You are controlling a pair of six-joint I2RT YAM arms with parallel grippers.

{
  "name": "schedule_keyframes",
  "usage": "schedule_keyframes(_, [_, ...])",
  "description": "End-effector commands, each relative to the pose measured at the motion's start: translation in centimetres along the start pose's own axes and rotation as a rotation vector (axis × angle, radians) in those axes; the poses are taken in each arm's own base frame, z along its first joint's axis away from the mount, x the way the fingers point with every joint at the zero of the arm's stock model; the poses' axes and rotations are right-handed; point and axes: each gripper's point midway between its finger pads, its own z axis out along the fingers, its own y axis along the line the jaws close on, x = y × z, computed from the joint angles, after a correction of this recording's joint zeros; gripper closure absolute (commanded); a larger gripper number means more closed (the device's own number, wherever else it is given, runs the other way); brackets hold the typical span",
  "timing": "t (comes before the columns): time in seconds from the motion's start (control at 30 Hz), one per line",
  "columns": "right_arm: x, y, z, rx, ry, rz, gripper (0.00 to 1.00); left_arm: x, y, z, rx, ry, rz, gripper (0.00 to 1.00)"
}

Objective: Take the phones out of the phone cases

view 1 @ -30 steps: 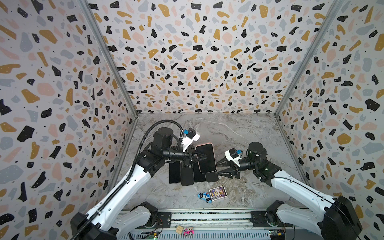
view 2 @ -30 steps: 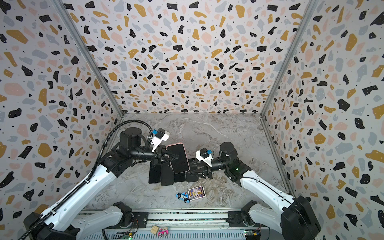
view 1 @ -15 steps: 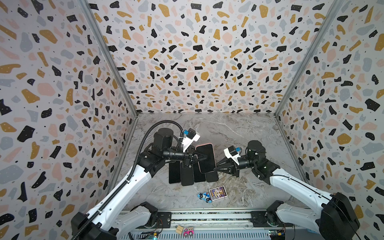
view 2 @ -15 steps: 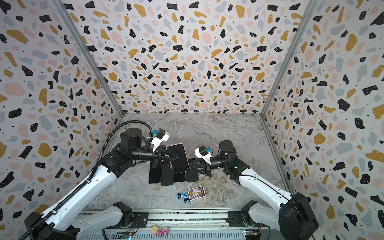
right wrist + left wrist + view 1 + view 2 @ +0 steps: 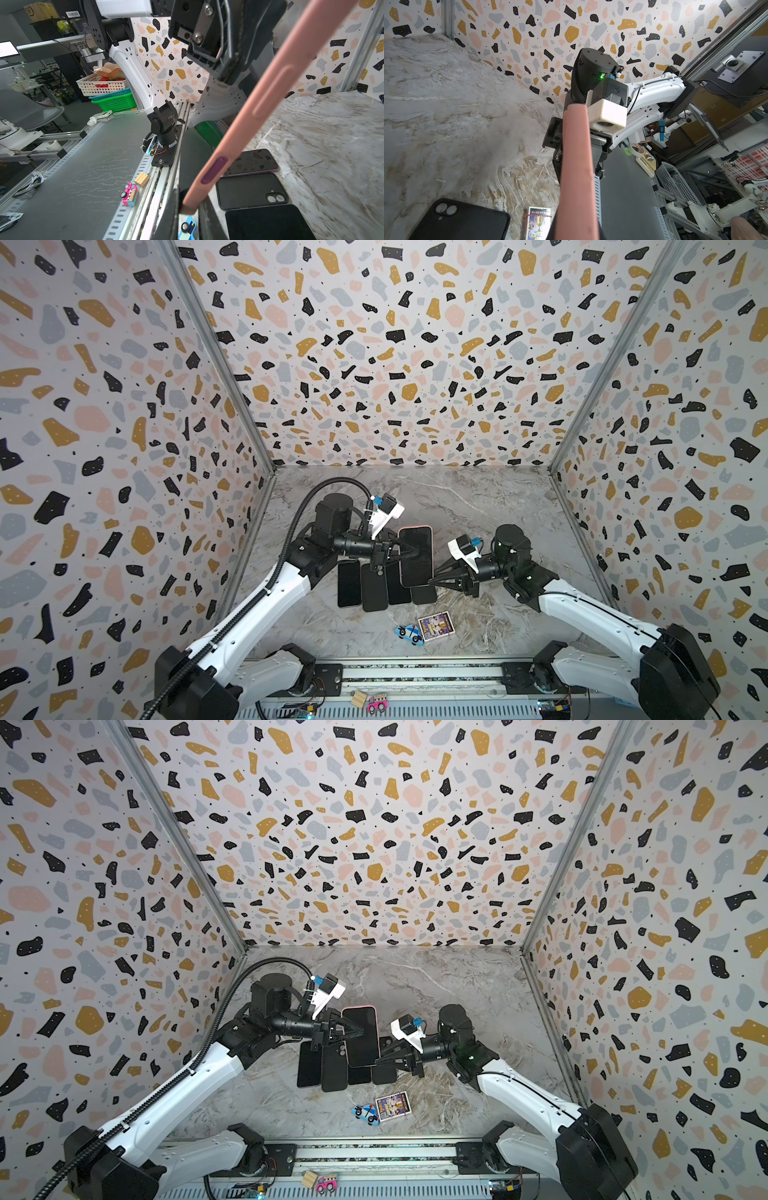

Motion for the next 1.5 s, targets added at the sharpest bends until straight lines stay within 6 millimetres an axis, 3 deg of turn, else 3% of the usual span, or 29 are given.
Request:
schedule_keyframes(0.0, [-2.6, 3.9, 0.7, -0.156, -0.069, -0.246, 0.84, -3.7, 0.5, 0.2, -0.033, -0.120, 0.072, 1.00])
schedule_keyframes(0.53, [-4.0, 5.0, 1.3, -0.194, -0.123, -0.347, 0.83, -4.8, 2.1, 2.1, -0.003, -0.192, 0.006, 1.00])
schedule_keyframes(0.8, [-4.4, 4.7, 1.1, -0.145, -0.167, -0.391, 0.87, -4.9, 1.4, 2.9, 0.047, -0.244, -0.031, 1.00])
schedule_keyframes(1.1, [-6.1, 3.8, 0.3, 0.004, -0.266, -0.470, 0.90, -3.4, 2.1, 4.3, 0.049, -0.234, -0.111, 1.00])
schedule_keyframes(1.47, [-7.4, 2.5, -0.3, 0.113, -0.335, -0.496, 0.92, -2.2, 1.4, 5.3, 0.099, -0.241, -0.161, 1.00])
